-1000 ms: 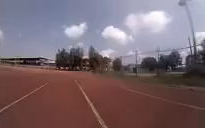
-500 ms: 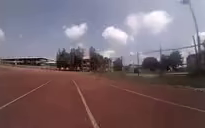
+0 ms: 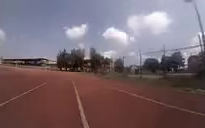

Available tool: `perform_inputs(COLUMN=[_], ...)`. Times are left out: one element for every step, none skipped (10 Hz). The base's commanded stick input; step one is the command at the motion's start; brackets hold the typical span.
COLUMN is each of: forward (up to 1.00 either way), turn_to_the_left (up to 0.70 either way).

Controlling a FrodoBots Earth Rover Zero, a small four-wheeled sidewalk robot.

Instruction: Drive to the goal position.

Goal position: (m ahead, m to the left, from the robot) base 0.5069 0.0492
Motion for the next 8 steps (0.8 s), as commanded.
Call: perform_inputs(forward=[0.7, 0.7, 0.7, 0.7, 0.7, 0.7, 0.7, 0.7], turn_to_the_left=[0.0, 0.0, 0.0, 0.0, 0.0, 0.0, 0.0, 0.0])
